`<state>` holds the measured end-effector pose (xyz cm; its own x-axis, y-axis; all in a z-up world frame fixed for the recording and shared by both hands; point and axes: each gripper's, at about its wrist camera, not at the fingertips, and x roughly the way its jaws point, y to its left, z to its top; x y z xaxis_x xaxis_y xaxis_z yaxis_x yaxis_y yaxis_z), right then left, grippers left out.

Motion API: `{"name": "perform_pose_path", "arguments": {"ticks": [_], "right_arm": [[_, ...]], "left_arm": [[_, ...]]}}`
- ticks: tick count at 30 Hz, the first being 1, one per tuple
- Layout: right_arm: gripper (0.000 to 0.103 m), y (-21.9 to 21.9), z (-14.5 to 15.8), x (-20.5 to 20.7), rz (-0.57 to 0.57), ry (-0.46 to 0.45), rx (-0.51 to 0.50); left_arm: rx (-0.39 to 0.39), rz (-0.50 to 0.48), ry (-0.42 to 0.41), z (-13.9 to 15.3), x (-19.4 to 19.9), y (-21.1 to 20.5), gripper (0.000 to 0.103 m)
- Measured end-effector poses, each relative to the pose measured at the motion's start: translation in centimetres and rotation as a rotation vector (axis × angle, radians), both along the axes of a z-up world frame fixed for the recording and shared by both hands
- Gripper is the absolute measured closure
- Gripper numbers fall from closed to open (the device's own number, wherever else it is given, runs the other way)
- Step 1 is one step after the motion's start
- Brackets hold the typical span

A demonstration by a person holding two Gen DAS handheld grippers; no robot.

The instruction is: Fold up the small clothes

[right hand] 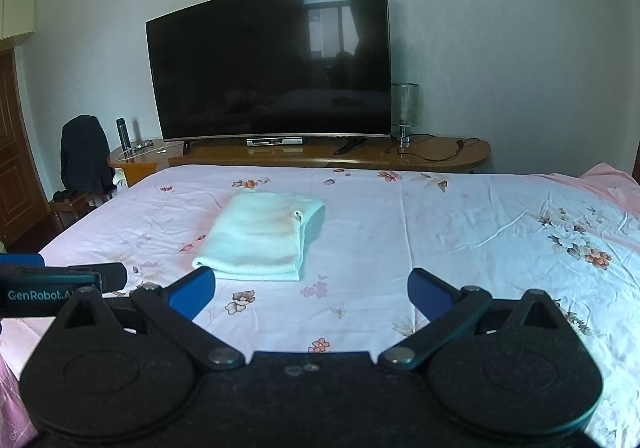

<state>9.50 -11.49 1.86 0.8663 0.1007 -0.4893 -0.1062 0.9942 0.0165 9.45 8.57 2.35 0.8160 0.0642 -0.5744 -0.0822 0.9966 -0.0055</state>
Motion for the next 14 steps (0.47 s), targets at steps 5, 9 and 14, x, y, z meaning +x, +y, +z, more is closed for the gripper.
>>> {"name": "perform_pose_path", "arguments": {"ticks": [5,9,14], "right_arm": [[0.001,0.2,-0.3,0.5,0.003,0.009,0.0],[0.001,0.3,-0.8,0.9,0.005,0.024,0.002],[0.001,0.0,-1.4,1.9,-0.014,0.038,0.007]], "left_arm": [[0.005,-0.008,0.007,-0.3,0.6,-0.1,0.0],[-0.016,-0.041,-0.014,-0.9,1.0,-0.1,0.0],[-0.036,-0.038,-0.018,-1.6,2.4,0.1,0.0]]}}
